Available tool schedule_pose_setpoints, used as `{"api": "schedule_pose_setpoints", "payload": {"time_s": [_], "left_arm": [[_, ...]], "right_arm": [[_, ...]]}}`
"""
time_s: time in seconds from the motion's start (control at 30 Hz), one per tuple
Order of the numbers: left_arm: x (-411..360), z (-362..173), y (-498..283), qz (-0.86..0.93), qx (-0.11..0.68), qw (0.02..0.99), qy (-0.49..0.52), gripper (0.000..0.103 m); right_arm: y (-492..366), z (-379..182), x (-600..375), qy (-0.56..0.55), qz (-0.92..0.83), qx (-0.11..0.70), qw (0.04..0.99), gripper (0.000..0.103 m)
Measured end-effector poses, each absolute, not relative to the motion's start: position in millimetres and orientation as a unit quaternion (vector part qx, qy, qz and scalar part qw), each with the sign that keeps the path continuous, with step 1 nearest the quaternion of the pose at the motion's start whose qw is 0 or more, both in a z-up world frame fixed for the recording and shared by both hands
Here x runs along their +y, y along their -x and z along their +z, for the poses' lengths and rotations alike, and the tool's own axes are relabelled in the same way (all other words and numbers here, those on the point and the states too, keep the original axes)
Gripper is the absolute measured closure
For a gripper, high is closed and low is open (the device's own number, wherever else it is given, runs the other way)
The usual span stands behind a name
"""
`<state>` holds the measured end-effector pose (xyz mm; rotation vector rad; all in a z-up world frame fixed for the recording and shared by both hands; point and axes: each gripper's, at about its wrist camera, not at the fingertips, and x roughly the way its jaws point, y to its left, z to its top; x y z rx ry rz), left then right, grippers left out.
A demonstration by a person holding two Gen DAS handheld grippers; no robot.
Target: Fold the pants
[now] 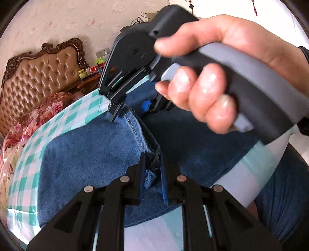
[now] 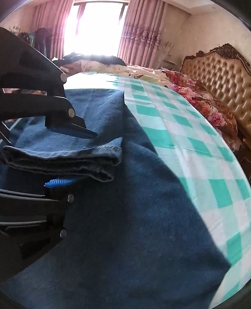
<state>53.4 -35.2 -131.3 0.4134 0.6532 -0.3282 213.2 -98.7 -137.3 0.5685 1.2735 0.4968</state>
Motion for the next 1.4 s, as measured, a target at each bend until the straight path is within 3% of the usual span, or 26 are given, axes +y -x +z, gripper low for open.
{"api": "schedule_pose_setpoints", "payload": {"time_s": [0.03,0.3,0.57,1.17,1.23,1.3,1.33,1.37,1.4], "left_arm": [[-37,-128,-53,-0.156,0.314,0.913,-0.209,0.089],[-73,-96,-50,-0.176,0.276,0.919,-0.221,0.089],[-116,-126,-60,-0.205,0.306,0.898,-0.240,0.089],[-138,-134,-51,-0.216,0.308,0.890,-0.258,0.088],[-136,-135,-52,-0.227,0.313,0.888,-0.249,0.080],[-129,-131,-51,-0.232,0.307,0.892,-0.237,0.064],[-122,-126,-47,-0.227,0.299,0.898,-0.227,0.062],[-107,-116,-40,-0.220,0.288,0.910,-0.201,0.061],[-86,-105,-32,-0.205,0.280,0.924,-0.160,0.052]], "right_arm": [[-214,-136,-95,-0.246,0.225,0.583,0.741,0.090],[-207,-90,-131,-0.234,0.231,0.541,0.774,0.091],[-210,-130,-172,-0.254,0.199,0.569,0.756,0.091],[-203,-135,-195,-0.260,0.184,0.571,0.757,0.091],[-202,-135,-193,-0.254,0.181,0.570,0.761,0.091],[-202,-135,-192,-0.248,0.179,0.568,0.764,0.091],[-202,-135,-191,-0.244,0.177,0.568,0.766,0.092],[-201,-135,-191,-0.239,0.175,0.567,0.769,0.095],[-201,-134,-190,-0.232,0.172,0.565,0.773,0.095]]}}
